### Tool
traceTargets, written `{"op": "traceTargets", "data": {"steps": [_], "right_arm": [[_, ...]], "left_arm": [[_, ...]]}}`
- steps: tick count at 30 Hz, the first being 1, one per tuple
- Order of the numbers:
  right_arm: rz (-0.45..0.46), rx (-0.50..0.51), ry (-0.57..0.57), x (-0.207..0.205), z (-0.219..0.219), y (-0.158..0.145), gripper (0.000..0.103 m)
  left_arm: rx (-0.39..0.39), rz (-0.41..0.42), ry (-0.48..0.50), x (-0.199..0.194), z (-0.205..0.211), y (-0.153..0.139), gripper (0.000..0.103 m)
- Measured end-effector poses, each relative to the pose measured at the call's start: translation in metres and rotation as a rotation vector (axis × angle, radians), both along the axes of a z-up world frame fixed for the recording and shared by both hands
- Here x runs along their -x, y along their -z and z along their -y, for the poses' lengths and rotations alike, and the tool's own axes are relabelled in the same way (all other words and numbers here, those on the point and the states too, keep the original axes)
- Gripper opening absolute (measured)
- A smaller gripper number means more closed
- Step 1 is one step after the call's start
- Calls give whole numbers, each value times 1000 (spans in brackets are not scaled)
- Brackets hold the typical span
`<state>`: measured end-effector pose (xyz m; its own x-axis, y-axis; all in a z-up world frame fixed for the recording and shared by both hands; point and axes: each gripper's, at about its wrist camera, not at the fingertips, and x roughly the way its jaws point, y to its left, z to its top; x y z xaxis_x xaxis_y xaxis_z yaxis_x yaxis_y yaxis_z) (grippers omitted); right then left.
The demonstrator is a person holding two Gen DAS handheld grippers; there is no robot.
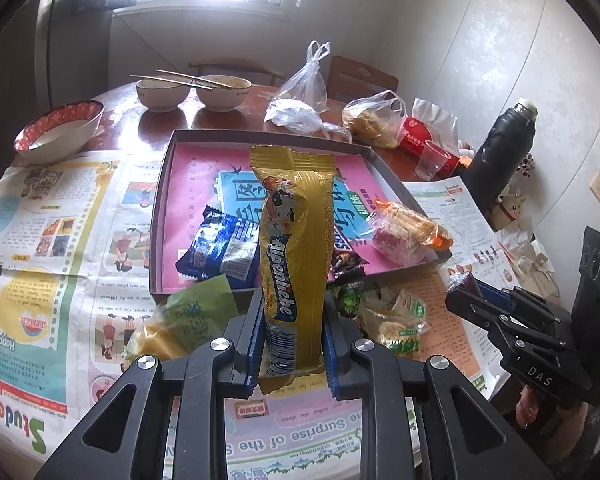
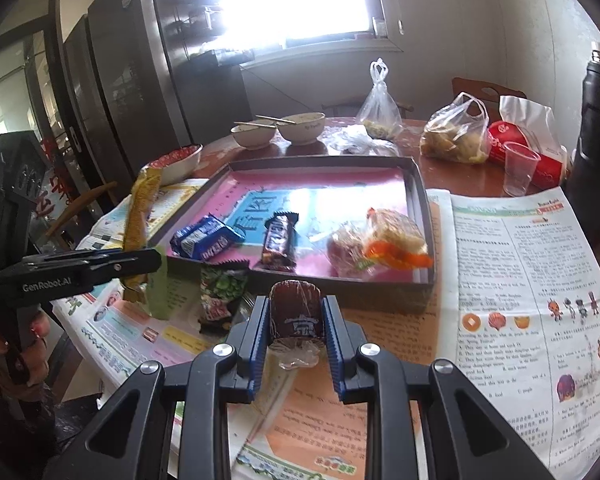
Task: Organize snacks
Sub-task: 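Lift the yellow wafer bar over the tray with the left gripper while the right carries the brown packet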
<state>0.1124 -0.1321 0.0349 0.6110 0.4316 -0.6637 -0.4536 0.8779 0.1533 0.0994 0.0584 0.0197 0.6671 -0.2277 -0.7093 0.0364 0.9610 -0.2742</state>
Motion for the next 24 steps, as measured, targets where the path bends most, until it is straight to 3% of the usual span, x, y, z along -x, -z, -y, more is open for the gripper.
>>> {"op": "traceTargets", "data": {"steps": [24], "right_arm": [[36,-10,-30,-37,-33,-15,27]], "left_arm": [[16,25,-7,-47,2,-6,25]]}}
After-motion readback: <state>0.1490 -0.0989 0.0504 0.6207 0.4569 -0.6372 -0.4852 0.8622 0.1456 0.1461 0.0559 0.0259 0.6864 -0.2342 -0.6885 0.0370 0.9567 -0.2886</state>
